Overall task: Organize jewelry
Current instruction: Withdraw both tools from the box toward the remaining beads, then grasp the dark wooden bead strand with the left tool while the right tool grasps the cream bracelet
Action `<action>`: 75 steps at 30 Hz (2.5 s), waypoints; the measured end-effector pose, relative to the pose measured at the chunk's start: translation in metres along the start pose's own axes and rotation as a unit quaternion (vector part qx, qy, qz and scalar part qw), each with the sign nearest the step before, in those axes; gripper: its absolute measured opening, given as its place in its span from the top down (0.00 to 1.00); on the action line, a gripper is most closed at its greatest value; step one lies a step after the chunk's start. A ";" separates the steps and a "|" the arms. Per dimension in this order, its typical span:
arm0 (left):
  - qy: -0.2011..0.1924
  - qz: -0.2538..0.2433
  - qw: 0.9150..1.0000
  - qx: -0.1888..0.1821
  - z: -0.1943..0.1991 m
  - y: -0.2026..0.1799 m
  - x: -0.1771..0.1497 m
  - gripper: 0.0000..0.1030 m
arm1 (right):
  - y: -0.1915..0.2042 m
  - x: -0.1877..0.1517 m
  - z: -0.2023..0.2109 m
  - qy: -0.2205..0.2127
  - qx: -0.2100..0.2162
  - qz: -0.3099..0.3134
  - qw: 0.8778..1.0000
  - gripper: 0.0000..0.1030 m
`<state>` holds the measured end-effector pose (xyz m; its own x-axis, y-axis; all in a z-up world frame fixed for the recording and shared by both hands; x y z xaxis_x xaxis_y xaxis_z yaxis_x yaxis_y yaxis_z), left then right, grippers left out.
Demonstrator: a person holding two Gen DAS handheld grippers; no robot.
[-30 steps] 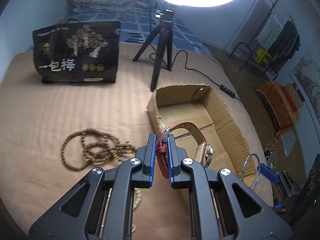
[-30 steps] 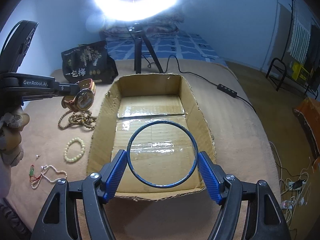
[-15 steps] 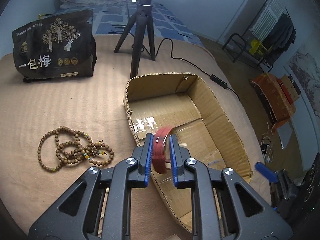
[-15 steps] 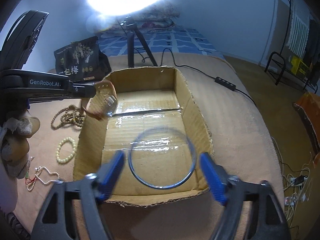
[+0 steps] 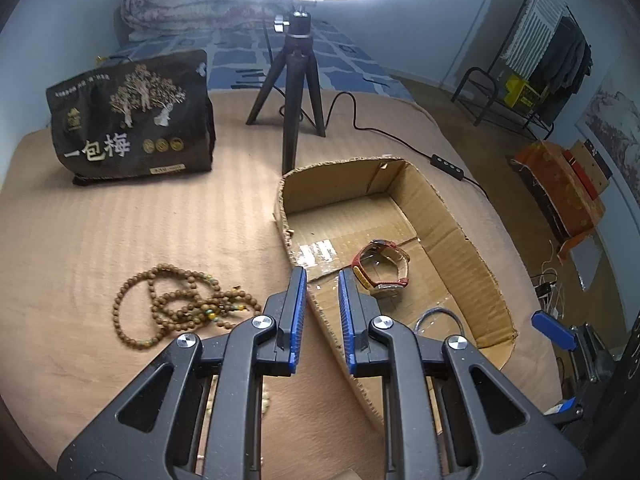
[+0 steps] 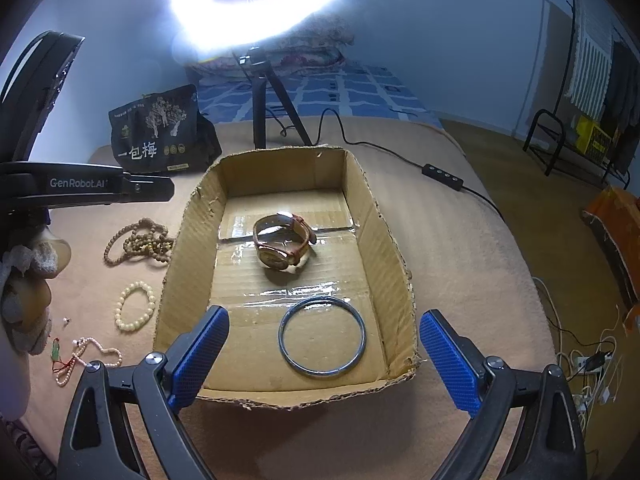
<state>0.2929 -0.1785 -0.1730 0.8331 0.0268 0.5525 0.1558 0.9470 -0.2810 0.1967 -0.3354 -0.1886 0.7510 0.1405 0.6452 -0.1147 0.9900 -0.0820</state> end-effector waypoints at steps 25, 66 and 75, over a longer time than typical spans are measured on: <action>-0.060 0.015 0.995 0.078 0.091 0.142 0.005 0.54 | 0.083 0.020 0.048 -0.053 0.040 0.054 0.996 0.06; -0.019 0.039 0.996 0.072 0.087 0.191 -0.015 0.54 | 0.250 -0.057 -0.027 0.056 0.120 0.276 0.952 0.21; -0.010 0.049 0.996 0.070 0.079 0.200 -0.014 0.54 | 0.264 -0.046 -0.052 0.046 0.119 0.319 0.939 0.21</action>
<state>0.2703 0.0360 -0.1753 0.8302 0.1267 0.5429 -0.0031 0.9749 -0.2227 0.1662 -0.0795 -0.2795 0.5311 0.7157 0.4536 -0.6948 0.6742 -0.2504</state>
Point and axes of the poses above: each gripper's, at about its wrist camera, not at the fingertips, and z roughly against the way its jaws point, y to its left, x to its top, the point moved 6 cm from there along -z, roughly the way its jaws point, and after that the axes turned 7 degrees about z, right-handed, at the moved point
